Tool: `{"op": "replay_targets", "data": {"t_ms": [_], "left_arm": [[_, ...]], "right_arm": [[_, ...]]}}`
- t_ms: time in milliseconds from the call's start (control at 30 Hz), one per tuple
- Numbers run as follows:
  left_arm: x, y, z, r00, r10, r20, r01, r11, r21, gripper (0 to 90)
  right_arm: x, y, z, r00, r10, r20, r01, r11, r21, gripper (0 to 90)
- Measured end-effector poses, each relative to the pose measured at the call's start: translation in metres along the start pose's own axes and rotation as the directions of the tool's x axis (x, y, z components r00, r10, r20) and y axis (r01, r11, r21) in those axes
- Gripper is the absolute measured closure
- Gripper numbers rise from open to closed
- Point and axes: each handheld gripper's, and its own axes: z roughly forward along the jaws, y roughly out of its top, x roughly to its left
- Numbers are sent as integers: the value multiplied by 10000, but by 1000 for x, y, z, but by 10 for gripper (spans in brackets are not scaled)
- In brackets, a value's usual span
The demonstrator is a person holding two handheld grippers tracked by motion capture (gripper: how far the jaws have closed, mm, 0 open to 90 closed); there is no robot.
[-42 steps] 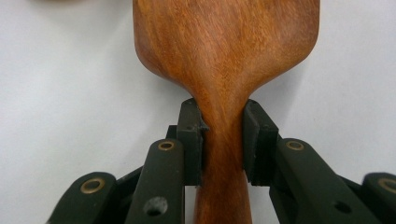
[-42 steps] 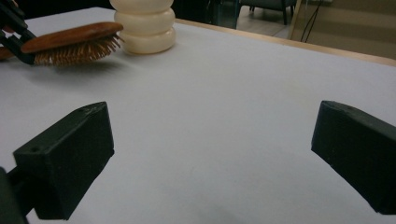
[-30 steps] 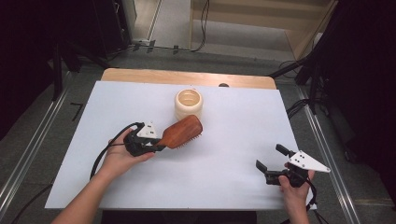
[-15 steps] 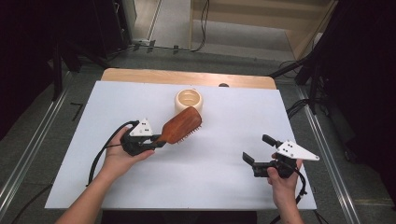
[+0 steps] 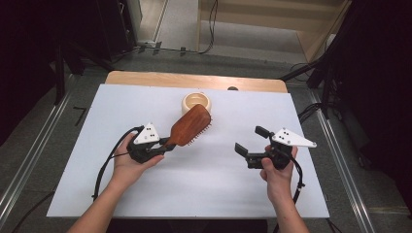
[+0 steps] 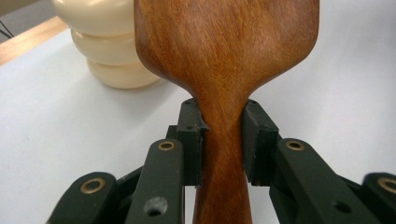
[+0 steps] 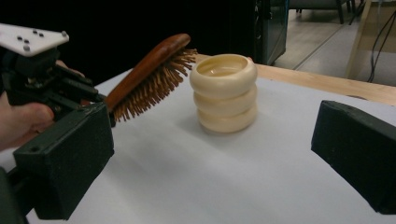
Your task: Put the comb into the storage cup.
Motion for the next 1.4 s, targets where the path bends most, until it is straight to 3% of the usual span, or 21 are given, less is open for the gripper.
{"op": "replay_targets", "data": {"t_ms": [467,867,1400], "left_arm": [[-8,3,3,9981,-367,-488,318,9948,-962,728],[-17,7,10,9961,-564,-685,449,9863,-1588,728],[-27,12,19,9955,-591,-738,435,9794,-1971,728]], "right_arm": [[15,12,36,9963,788,-338,-788,9969,4,0],[29,22,64,9929,1091,-470,-1090,9940,40,0],[40,34,91,9796,1863,-749,-1864,9825,64,0]]}}
